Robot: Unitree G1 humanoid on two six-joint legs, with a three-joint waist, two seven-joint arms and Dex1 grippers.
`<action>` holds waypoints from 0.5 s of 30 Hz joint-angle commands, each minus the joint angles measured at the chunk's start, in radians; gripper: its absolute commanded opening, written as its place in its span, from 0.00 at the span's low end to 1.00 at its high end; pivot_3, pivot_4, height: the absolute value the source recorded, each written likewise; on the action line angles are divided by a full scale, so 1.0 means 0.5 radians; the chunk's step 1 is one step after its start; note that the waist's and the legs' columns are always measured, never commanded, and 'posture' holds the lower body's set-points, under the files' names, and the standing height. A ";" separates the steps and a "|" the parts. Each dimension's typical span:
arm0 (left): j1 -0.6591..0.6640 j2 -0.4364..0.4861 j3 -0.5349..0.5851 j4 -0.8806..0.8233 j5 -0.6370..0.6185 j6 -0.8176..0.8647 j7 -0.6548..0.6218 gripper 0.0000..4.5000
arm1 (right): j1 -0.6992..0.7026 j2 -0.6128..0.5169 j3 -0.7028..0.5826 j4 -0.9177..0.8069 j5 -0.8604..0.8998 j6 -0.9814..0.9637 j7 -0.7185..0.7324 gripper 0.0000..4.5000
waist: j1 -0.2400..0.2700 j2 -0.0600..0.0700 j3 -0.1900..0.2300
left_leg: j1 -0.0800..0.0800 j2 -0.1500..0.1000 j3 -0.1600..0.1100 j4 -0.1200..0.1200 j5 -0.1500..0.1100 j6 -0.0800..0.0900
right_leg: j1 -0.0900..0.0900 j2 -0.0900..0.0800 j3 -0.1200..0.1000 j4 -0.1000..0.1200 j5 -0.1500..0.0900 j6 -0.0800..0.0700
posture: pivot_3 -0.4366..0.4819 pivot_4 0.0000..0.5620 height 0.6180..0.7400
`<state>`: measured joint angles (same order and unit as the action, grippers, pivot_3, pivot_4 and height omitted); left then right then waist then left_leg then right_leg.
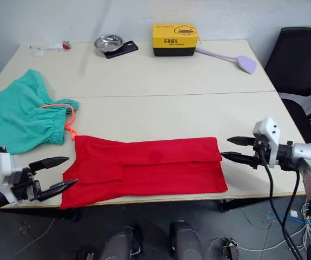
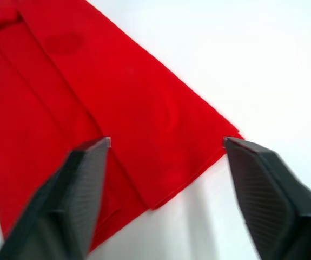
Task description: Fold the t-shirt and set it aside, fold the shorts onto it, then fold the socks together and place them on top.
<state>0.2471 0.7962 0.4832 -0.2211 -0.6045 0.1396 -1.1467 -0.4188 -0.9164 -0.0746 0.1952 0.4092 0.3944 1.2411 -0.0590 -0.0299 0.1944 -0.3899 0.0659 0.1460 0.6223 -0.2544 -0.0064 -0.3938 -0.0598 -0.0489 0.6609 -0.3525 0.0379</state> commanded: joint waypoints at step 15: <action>-0.177 -0.151 -0.090 -0.118 -0.168 0.030 -0.017 1.00 | -0.793 0.211 0.644 0.596 -0.605 0.243 0.098 0.96 | 0.001 0.001 0.000 | -0.008 0.000 0.001 -0.001 0.005 0.007 | -0.006 0.000 -0.001 -0.004 0.000 0.000 | 0.48 0.27 1.00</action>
<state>0.1583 0.7214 0.4294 -0.2364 -0.6632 0.1527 -1.1573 -0.7999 -0.7975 0.2402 0.4839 0.1215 0.5066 1.2693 -0.0588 -0.0295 0.1947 -0.3940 0.0659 0.1466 0.6218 -0.2520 -0.0031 -0.3965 -0.0596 -0.0493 0.6589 -0.3526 0.0380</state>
